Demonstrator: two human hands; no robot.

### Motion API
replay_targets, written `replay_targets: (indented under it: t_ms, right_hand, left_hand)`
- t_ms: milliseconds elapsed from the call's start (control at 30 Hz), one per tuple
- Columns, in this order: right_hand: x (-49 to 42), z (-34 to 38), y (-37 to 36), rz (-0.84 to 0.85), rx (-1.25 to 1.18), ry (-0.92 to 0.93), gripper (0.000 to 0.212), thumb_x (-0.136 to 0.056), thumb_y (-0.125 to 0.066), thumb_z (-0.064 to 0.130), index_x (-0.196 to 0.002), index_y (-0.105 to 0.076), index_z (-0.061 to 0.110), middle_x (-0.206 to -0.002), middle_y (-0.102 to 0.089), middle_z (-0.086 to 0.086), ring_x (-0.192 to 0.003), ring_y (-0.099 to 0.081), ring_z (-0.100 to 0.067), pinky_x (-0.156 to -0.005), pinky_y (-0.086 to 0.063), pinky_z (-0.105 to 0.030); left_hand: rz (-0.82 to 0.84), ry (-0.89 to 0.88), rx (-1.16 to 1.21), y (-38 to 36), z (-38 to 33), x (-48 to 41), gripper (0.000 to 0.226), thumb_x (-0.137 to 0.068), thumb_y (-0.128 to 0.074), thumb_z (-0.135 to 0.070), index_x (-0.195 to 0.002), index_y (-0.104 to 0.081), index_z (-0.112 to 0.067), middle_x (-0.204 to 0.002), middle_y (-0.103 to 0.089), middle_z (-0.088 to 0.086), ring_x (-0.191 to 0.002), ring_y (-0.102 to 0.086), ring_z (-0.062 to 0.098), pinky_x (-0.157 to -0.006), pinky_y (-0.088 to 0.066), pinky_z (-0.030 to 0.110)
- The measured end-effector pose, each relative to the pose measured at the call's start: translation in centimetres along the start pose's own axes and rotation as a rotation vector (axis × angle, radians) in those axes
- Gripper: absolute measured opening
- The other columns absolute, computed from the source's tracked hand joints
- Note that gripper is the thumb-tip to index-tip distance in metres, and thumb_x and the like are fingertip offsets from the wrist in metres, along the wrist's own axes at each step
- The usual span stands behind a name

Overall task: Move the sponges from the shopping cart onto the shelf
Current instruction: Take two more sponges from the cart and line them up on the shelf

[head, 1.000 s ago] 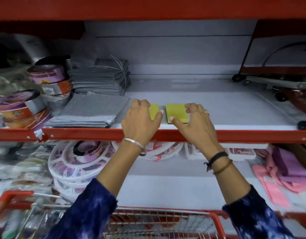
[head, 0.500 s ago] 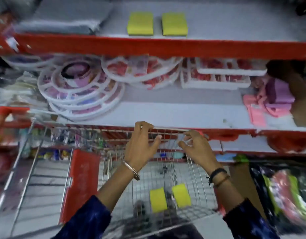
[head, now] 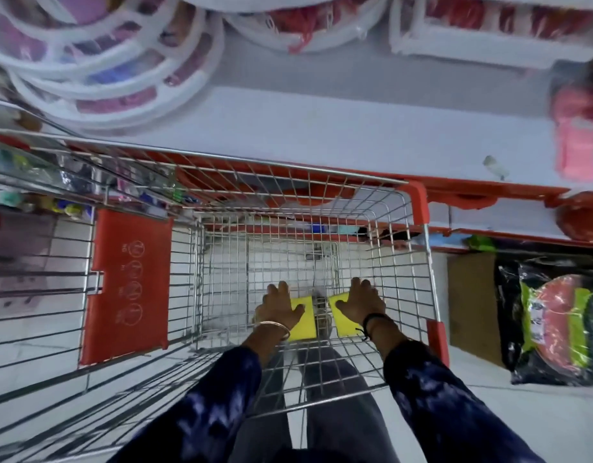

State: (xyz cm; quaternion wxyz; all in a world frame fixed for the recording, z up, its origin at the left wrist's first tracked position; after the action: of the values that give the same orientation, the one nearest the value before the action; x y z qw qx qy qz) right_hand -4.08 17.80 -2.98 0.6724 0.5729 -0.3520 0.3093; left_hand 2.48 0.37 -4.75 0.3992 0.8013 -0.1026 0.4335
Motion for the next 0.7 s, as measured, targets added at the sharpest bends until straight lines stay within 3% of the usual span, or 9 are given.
replay_targets:
  t_ms: [267,467,700]
  right_hand:
    - [-3.4,-1.7,-4.8,0.001,-0.011,-0.173,0.092,-0.079,-0.072,0.041,-0.147,-0.017,0.012,-0.145,-0.029,-0.014,-0.132,-0.039,-0.036,-0.099,-0.045,-0.046]
    - [-5.2,-1.5,-5.3,-0.067,0.007,-0.16,0.084,-0.075,-0.076,0.042,-0.136,-0.03,0.008,-0.135,-0.038,-0.015,-0.123,-0.048,-0.036,-0.091,-0.051,-0.044]
    - [-5.0,-1.2,-3.0,-0.098,-0.095,-0.13,0.097,-0.075,-0.075,0.04,-0.145,-0.019,0.004,-0.142,-0.036,-0.018,-0.128,-0.045,-0.037,-0.096,-0.047,-0.044]
  left_hand:
    - [0.042,0.226,0.056,-6.5,1.9,-3.3,0.103,-0.073,-0.071,-0.053,-0.148,-0.017,-0.009,-0.152,-0.017,0.025,-0.135,-0.036,0.043,-0.106,-0.041,0.047]
    - [-0.033,0.202,0.043,-7.0,0.5,-4.7,0.087,-0.072,-0.076,-0.042,-0.138,-0.029,-0.011,-0.141,-0.031,0.018,-0.121,-0.05,0.039,-0.095,-0.05,0.045]
    - [-0.061,0.142,0.045,-4.7,-0.5,-4.2,0.088,-0.07,-0.076,-0.043,-0.136,-0.031,-0.007,-0.134,-0.036,0.019,-0.123,-0.046,0.04,-0.1,-0.047,0.046]
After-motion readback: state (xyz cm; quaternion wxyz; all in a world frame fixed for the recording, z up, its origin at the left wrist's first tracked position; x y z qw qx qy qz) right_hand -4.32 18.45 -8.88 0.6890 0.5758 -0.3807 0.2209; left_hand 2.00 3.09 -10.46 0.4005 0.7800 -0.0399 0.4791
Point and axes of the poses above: each hand's wrist, its own x-axis away from the middle knuckle, its own y-axis out of the back of the hand, z = x × y, the point moved 6 cm from there along -x, towards the middle knuckle
